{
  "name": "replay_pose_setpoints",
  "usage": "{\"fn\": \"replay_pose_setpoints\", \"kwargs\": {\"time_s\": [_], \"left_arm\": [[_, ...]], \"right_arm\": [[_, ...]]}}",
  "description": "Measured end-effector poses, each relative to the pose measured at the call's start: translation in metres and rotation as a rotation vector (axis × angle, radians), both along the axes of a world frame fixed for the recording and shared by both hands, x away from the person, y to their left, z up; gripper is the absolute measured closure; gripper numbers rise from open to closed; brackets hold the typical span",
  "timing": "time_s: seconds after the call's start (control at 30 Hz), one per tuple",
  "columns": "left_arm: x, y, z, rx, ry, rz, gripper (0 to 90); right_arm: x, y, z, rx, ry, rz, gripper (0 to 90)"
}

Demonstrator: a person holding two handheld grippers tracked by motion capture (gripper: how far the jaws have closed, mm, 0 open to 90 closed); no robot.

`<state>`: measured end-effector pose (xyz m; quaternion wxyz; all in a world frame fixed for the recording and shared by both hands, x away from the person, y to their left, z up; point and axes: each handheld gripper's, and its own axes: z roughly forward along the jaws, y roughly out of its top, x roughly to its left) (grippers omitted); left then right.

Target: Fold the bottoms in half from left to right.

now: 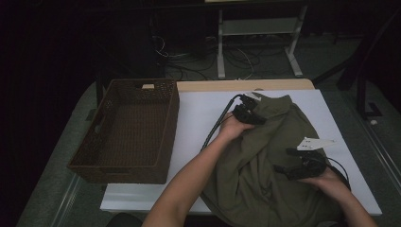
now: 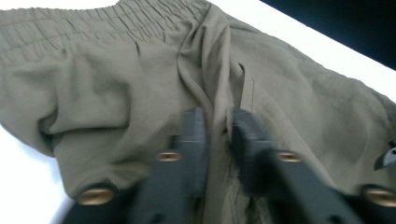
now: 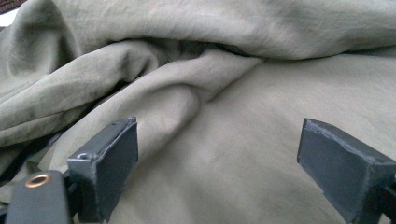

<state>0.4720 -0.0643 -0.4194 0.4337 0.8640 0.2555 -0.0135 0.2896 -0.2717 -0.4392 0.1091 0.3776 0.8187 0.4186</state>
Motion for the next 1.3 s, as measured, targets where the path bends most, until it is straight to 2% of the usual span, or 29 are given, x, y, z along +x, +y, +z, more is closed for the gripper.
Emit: {"fn": "replay_pose_setpoints", "kwargs": {"time_s": [0.07,0.13,0.23,0.27,0.3,0.33,0.4,0.5,0.57,0.67,0.83,0.9,0.93,0.97,1.0,1.03,1.3], "left_arm": [[0.001,-0.001,0.0,-0.003,0.006,-0.001,88.2],[0.005,-0.007,0.005,-0.033,0.013,0.003,88.8],[0.008,-0.013,0.012,-0.056,0.011,0.006,89.0],[0.009,-0.02,0.02,-0.08,0.006,0.003,89.0],[0.009,-0.02,0.02,-0.08,0.006,0.003,89.0],[0.009,-0.03,0.027,-0.089,-0.007,-0.001,89.1],[0.009,-0.04,0.03,-0.094,-0.009,-0.01,89.0],[0.008,-0.049,0.028,-0.093,0.003,-0.026,88.8],[0.006,-0.061,0.019,-0.071,0.013,-0.041,88.4],[0.005,-0.064,0.014,-0.063,0.023,-0.044,83.7],[0.003,-0.057,0.014,-0.058,0.007,-0.035,66.3],[-0.001,-0.045,0.019,-0.052,-0.007,-0.041,59.7],[-0.001,-0.045,0.019,-0.052,-0.007,-0.041,57.6],[-0.004,-0.035,0.021,-0.063,-0.013,-0.038,55.1],[-0.004,-0.035,0.021,-0.063,-0.013,-0.038,52.9],[-0.007,-0.024,0.022,-0.069,-0.012,-0.038,51.0],[-0.025,0.019,0.026,-0.075,-0.024,-0.038,36.4]], "right_arm": [[0.0,0.0,0.0,0.0,0.0,0.0,12.3],[0.0,-0.001,0.0,0.001,0.001,0.001,12.4],[0.0,-0.001,0.0,0.002,-0.001,0.001,12.4],[0.0,-0.001,0.0,0.002,-0.001,0.001,12.4],[0.0,-0.001,0.0,0.002,-0.001,0.001,12.4],[0.0,-0.001,0.0,0.004,-0.003,0.0,12.4],[0.0,-0.002,0.001,0.006,-0.003,-0.001,12.4],[0.0,-0.002,0.001,0.006,-0.006,-0.001,12.4],[0.0,-0.002,0.001,0.007,-0.006,-0.001,12.4],[-0.001,-0.003,0.001,0.007,-0.005,-0.001,12.5],[-0.001,-0.003,0.001,0.007,-0.007,-0.004,12.6],[0.0,-0.004,0.001,0.006,-0.004,-0.01,12.8],[0.0,-0.004,0.001,0.006,-0.004,-0.013,12.9],[0.0,-0.004,0.001,0.006,-0.004,-0.014,12.9],[0.0,-0.003,0.001,0.005,-0.004,-0.015,13.0],[0.0,-0.003,0.001,0.005,-0.003,-0.017,13.2],[0.001,-0.004,0.005,0.002,0.004,-0.042,14.7]]}}
